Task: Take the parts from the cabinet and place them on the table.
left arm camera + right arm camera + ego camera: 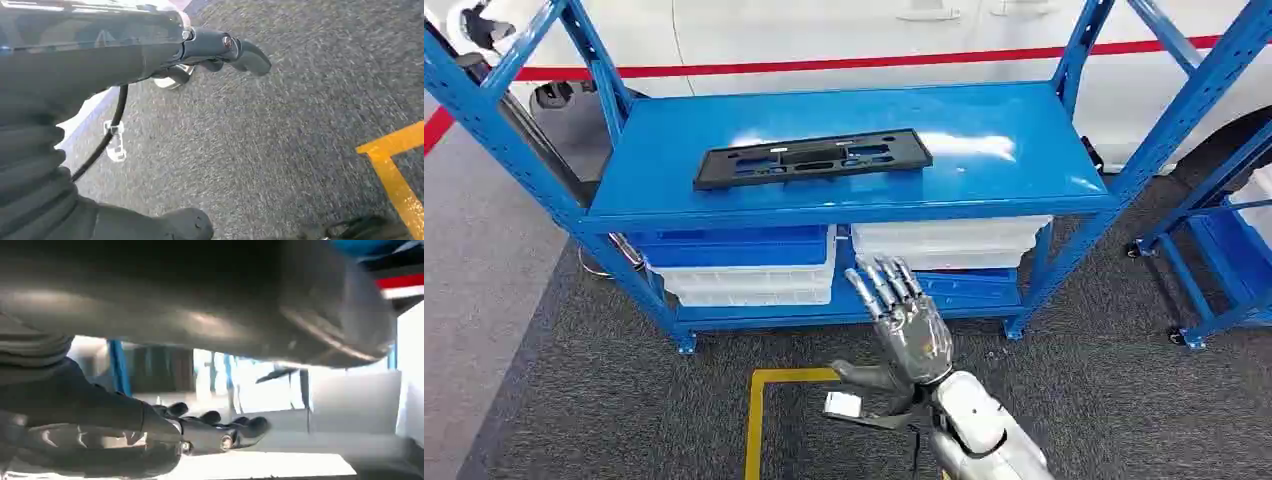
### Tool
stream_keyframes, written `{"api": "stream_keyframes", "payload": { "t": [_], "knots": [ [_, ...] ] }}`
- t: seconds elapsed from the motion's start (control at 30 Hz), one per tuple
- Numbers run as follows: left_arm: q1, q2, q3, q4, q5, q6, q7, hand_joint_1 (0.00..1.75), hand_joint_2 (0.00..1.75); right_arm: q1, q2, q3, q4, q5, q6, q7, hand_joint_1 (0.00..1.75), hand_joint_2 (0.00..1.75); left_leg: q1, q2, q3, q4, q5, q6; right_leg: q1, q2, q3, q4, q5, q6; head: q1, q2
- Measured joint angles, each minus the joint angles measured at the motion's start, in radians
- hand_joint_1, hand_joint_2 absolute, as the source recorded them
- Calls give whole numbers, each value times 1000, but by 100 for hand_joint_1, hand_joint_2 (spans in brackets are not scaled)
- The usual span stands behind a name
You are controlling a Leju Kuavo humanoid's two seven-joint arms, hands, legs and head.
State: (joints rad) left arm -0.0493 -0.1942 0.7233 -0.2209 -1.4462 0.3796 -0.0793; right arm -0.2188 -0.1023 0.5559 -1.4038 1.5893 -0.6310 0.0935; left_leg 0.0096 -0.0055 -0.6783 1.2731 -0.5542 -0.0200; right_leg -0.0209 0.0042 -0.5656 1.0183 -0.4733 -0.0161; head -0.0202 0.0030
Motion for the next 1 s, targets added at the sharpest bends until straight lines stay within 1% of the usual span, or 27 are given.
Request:
{"api": "stream_keyframes", "payload": {
  "t": [0.07, 0.1, 0.13, 0.17, 0.23, 0.27, 0.3, 0.33, 0.37, 0.4, 0.43, 0.47, 0.5, 0.53, 0.57, 0.6, 0.63, 0.67, 0.73, 0.77, 0.8, 0.83, 0.87, 0.9, 0.93, 0.97, 1.0],
  "knots": [
    [-4, -2, -7, 0, -14, 0, 5, 0, 175, -91, -58, 89, 25, 9, -15, 249, 0, 0, 0, 0, 65, -179, 113, 6, -2, 1, 8, 4, -7, 8, 1, 0],
    [-3, -2, -11, 1, -21, 0, 6, 0, 175, -149, -98, 152, 41, 1, -22, 355, 0, 0, 0, 3, 84, -224, 112, 9, 0, 1, 7, 4, -9, 11, 2, 0],
    [-4, -3, -15, 3, -25, -2, 10, 0, 175, -202, -131, 217, 57, -7, -27, 438, 0, 0, -6, 2, 86, -241, 109, 13, 5, 4, -2, 7, -7, 18, 0, 0],
    [-7, -3, -18, 3, -30, -2, 13, 0, 175, -237, -154, 266, 65, -10, -27, 486, 0, 0, -6, 0, 79, -236, 111, 22, 5, 3, -5, 4, -3, 27, 3, 0],
    [-6, -4, -23, 4, -33, -2, 15, 0, 175, -292, -185, 338, 77, -12, -21, 548, 0, 0, -9, -2, 77, -237, 113, 33, 5, 2, -2, -4, 1, 37, 7, 0],
    [-7, -4, -25, 4, -37, -3, 18, 0, 175, -326, -213, 383, 82, -13, -5, 580, 0, 0, -3, -2, 82, -249, 120, 44, 4, 2, -3, -1, -3, 45, 7, 0],
    [-6, -7, -26, 5, -42, -4, 20, 0, 175, -360, -229, 407, 85, -14, 1, 592, 0, 0, -3, -1, 84, -254, 123, 50, 0, -1, -9, 19, -17, 47, 9, 0],
    [-7, -7, -27, 5, -44, -6, 21, 0, 175, -392, -250, 420, 85, -15, 8, 597, 0, 0, -4, -1, 83, -254, 123, 59, 0, -2, -36, 73, -50, 48, 11, 0],
    [-8, -7, -29, 5, -45, -8, 22, 0, 175, -415, -272, 425, 85, -15, 13, 600, 0, 0, -6, -1, 83, -254, 121, 63, 1, -1, -76, 155, -89, 50, 13, 0],
    [-8, -7, -32, 5, -47, -8, 22, 0, 175, -429, -289, 426, 85, -15, 13, 603, 0, 0, -8, -2, 83, -254, 120, 66, 1, -1, -118, 236, -120, 52, 14, 0],
    [-7, -7, -34, 5, -47, -9, 22, 0, 175, -438, -301, 428, 84, -17, 13, 605, 0, 0, -10, -3, 83, -254, 119, 68, 1, -1, -154, 300, -135, 52, 15, 0],
    [-6, -7, -35, 5, -47, -10, 22, 0, 175, -443, -309, 430, 84, -17, 13, 605, 0, 0, -12, -4, 85, -254, 119, 68, 1, -1, -169, 315, -125, 52, 15, 0],
    [-5, -7, -35, 5, -48, -10, 22, 0, 175, -448, -318, 433, 84, -17, 13, 605, 0, 0, -14, -5, 88, -254, 118, 69, 2, -1, -160, 282, -91, 49, 15, 0],
    [-6, -7, -37, 5, -48, -10, 22, 0, 175, -452, -321, 435, 82, -17, 12, 605, 0, 0, -16, -6, 91, -253, 116, 69, 3, -1, -129, 210, -42, 43, 15, 0],
    [-6, -9, -40, 5, -48, -11, 22, 0, 175, -455, -324, 435, 82, -17, 11, 605, 0, 0, -18, -6, 96, -253, 113, 67, 6, -1, -89, 120, 8, 36, 15, 0],
    [-6, -10, -40, 5, -48, -11, 22, 0, 175, -455, -325, 435, 79, -17, 8, 605, 0, 0, -19, -5, 100, -253, 109, 65, 12, -1, -49, 32, 43, 25, 16, 0],
    [-6, -14, -41, 8, -47, -12, 22, 0, 175, -455, -325, 435, 79, -17, 8, 603, 0, 0, -23, -5, 97, -251, 107, 62, 20, -2, -39, 17, 30, 16, 14, 0],
    [-9, -14, -42, 8, -43, -12, 21, 0, 175, -454, -324, 435, 78, -17, 9, 595, 0, 0, -22, -6, 92, -247, 107, 58, 19, -4, -39, 3, 31, 18, 14, 0],
    [-10, -16, -48, 8, -42, -12, 20, 0, 175, -446, -323, 436, 77, -17, 8, 594, 0, 0, -19, -5, 92, -253, 108, 48, 23, -3, -40, 1, 30, 15, 16, 0],
    [-10, -15, -49, 8, -42, -12, 20, 0, 175, -442, -319, 437, 77, -17, 6, 597, 0, 0, -23, -6, 95, -253, 106, 44, 14, -2, -36, -7, 34, 10, 15, 0],
    [-11, -14, -50, 8, -42, -12, 20, 0, 175, -440, -312, 439, 77, -17, 3, 597, 0, 0, -20, -5, 93, -246, 96, 38, 6, -6, -29, -14, 37, 7, 17, 0],
    [-10, -15, -50, 8, -42, -12, 19, 0, 175, -439, -308, 439, 78, -17, 0, 594, 0, 0, -21, -3, 86, -219, 80, 27, 6, -5, -25, -16, 36, 6, 13, 0],
    [-10, -15, -51, 8, -42, -12, 19, 0, 175, -438, -307, 439, 80, -17, -6, 588, 0, 0, -14, -2, 63, -170, 51, 19, 6, -6, -24, -16, 34, 3, 9, 0],
    [-11, -14, -51, 8, -42, -14, 19, 0, 175, -433, -303, 439, 82, -17, -10, 584, 0, 0, -6, -2, 21, -87, 12, 11, 6, -8, -23, -16, 33, 1, 10, 0],
    [-10, -14, -53, 8, -43, -13, 19, 0, 175, -425, -299, 439, 84, -17, -10, 583, 0, 0, -3, -2, -10, -27, -8, 5, 6, -8, -23, -15, 32, 1, 11, 0],
    [-10, -14, -56, 8, -39, -12, 18, 0, 175, -409, -292, 439, 86, -17, -10, 583, 0, 0, 0, -2, -33, 13, -12, 2, 5, -9, -22, -15, 29, 1, 11, 0],
    [-10, -13, -63, 9, -20, -9, 19, 0, 175, -393, -286, 439, 87, -17, -10, 576, 0, 0, 2, -1, -32, 7, 4, 0, 4, -9, -20, -14, 28, 3, 10, 0]
  ]
}}
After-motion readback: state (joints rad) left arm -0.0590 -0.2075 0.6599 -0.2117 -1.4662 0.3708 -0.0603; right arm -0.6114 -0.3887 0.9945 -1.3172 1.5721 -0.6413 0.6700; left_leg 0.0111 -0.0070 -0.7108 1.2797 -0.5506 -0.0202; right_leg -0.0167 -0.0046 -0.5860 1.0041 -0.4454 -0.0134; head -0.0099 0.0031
